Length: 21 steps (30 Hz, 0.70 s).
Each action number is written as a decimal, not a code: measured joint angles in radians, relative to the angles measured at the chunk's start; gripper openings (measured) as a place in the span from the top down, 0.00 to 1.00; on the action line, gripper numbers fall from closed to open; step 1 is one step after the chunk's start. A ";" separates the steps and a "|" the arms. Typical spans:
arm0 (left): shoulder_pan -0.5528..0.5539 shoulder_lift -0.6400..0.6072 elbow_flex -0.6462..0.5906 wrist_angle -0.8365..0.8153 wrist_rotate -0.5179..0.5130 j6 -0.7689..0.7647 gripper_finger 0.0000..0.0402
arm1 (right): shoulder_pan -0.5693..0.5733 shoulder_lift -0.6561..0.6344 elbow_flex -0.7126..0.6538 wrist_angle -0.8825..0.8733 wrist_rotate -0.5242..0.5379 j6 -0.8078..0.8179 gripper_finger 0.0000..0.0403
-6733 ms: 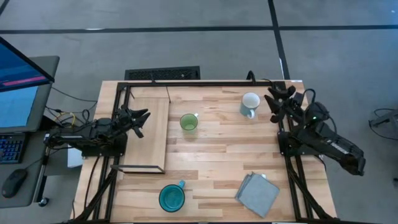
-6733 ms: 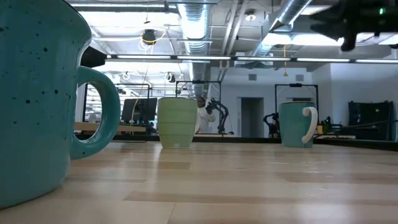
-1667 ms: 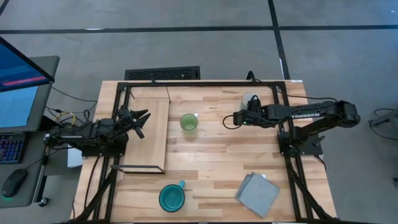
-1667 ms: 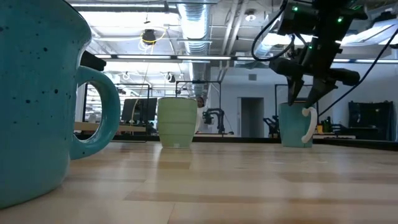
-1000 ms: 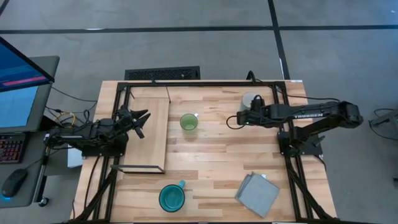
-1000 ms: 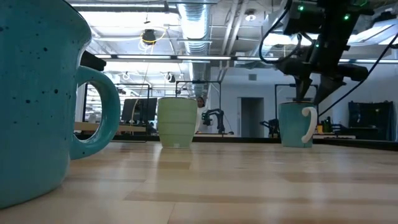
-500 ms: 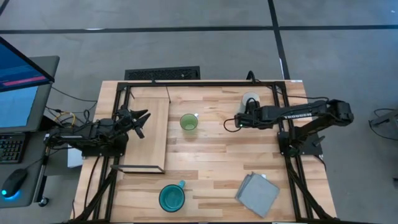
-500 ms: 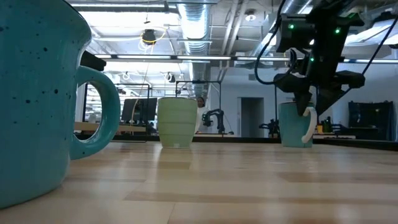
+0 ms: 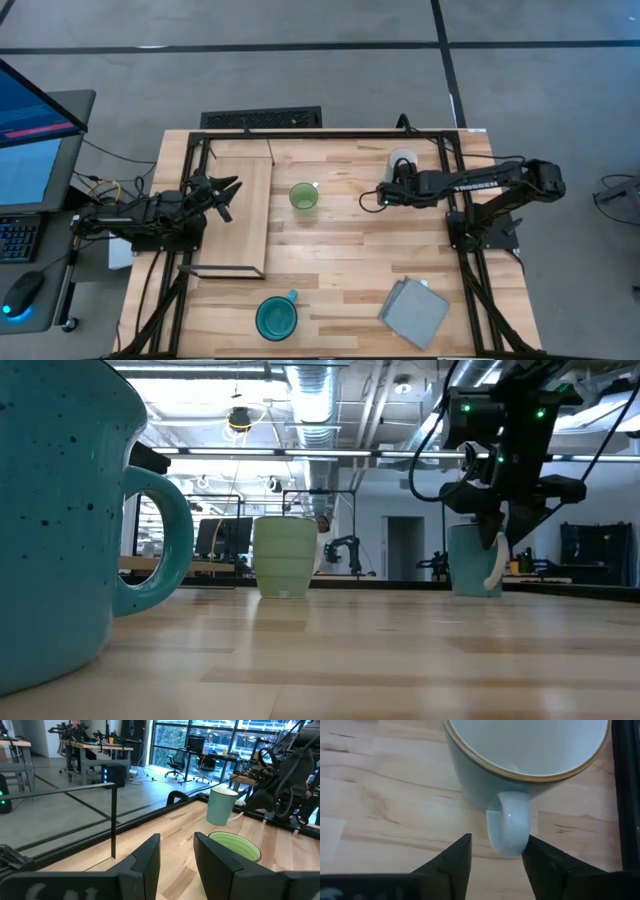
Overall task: Stack small to large cups/mugs on shelf
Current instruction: Put the light blue mug on the shelf
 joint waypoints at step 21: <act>0.000 0.000 0.000 0.000 -0.006 0.000 0.73 | -0.043 -0.001 0.000 0.001 -0.003 -0.080 0.84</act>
